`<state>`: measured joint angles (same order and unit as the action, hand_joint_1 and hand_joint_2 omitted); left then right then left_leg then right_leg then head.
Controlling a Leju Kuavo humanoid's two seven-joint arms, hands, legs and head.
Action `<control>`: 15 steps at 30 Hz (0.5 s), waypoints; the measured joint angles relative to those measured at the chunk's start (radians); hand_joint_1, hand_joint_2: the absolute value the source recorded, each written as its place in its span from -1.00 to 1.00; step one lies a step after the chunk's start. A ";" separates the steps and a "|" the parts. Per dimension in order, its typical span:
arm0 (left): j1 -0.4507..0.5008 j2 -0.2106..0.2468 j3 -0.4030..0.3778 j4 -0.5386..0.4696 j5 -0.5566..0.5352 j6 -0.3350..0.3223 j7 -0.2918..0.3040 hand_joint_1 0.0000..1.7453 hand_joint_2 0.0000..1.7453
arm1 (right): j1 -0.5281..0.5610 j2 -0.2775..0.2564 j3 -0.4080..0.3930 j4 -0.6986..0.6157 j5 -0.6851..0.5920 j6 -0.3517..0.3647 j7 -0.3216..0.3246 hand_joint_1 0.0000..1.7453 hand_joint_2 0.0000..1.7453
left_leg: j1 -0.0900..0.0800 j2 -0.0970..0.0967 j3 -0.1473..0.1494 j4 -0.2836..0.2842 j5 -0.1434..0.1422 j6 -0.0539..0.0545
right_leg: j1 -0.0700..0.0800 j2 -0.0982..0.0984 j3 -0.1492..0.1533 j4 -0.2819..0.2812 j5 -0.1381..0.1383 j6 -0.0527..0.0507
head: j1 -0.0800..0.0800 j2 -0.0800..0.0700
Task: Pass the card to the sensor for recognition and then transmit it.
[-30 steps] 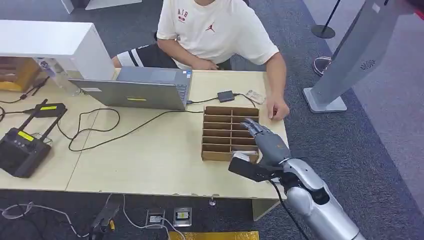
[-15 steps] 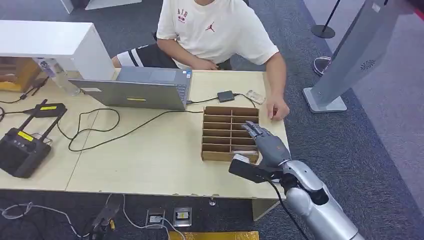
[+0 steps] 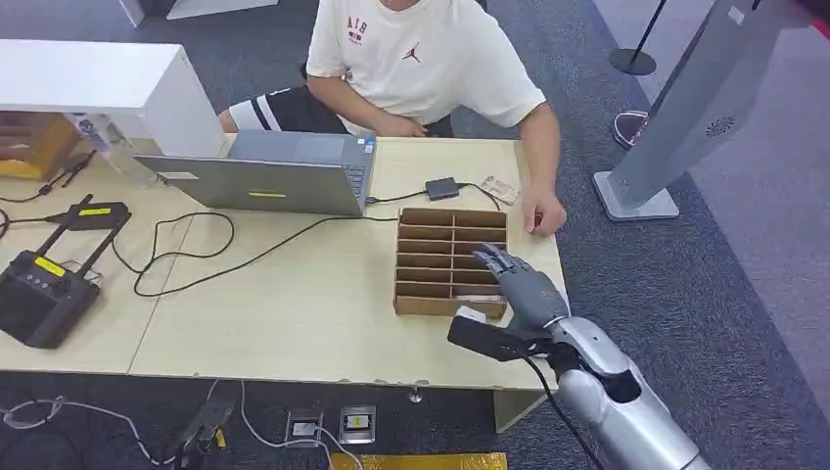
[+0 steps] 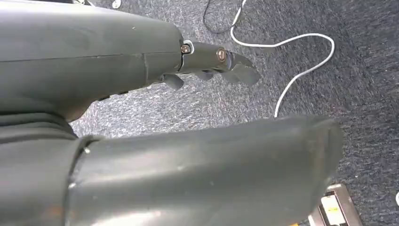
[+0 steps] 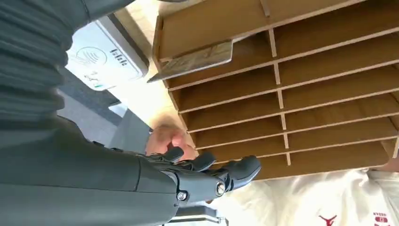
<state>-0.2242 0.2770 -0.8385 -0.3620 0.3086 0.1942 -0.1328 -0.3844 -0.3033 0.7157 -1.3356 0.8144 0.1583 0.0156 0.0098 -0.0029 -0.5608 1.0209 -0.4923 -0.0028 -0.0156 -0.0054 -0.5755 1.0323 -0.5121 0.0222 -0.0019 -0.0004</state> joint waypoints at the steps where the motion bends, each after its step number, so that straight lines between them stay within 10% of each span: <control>1: 0.000 0.000 0.000 0.000 0.000 -0.001 0.000 -1.00 -1.00 | 0.000 0.000 0.000 0.002 0.000 0.000 0.000 -1.00 1.00 | 0.000 0.000 0.000 0.000 0.000 0.000 | 0.000 0.000 0.000 0.000 0.000 0.000 | 0.000 0.000; 15: -0.002 0.000 0.000 0.000 0.000 0.000 0.004 -1.00 -1.00 | 0.000 0.002 0.003 0.013 0.005 0.021 0.013 -1.00 1.00 | 0.000 0.000 0.000 0.000 0.000 0.000 | 0.000 0.000 0.000 0.000 0.000 0.000 | 0.000 0.000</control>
<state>-0.2264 0.2770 -0.8385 -0.3620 0.3086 0.1945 -0.1286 -0.3845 -0.3014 0.7183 -1.3230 0.8198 0.1793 0.0286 0.0098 -0.0029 -0.5608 1.0209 -0.4923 -0.0028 -0.0156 -0.0055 -0.5755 1.0324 -0.5121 0.0222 -0.0019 -0.0004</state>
